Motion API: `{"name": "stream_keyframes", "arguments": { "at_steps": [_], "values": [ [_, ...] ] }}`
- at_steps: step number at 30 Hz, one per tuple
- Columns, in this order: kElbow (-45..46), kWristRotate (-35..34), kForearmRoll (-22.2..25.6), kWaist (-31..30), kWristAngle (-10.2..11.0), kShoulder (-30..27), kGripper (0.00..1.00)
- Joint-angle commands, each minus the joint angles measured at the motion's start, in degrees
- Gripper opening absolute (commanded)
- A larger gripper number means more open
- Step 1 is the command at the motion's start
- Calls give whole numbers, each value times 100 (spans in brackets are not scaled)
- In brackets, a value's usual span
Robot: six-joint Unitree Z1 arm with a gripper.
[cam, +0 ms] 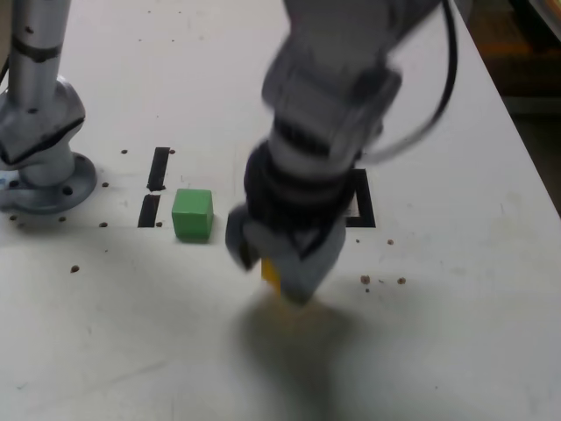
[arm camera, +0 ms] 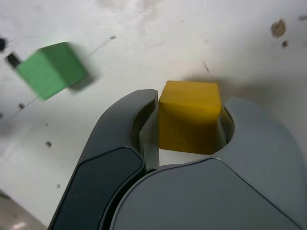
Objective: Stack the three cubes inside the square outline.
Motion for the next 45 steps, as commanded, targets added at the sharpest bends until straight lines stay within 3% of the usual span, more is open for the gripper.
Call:
{"name": "stream_keyframes", "arguments": {
  "at_steps": [1,6,11,19,31,45],
  "values": [
    [-158,-122,369,159,-89,-75,17],
    [-588,-603,897,730,-136,-386,14],
    [-839,-904,922,1278,9,-539,10],
    [-813,-1002,857,1880,24,-426,10],
    [-625,-931,542,2349,-43,-189,10],
    [22,-787,-295,2655,-259,-31,10]
  ]
}}
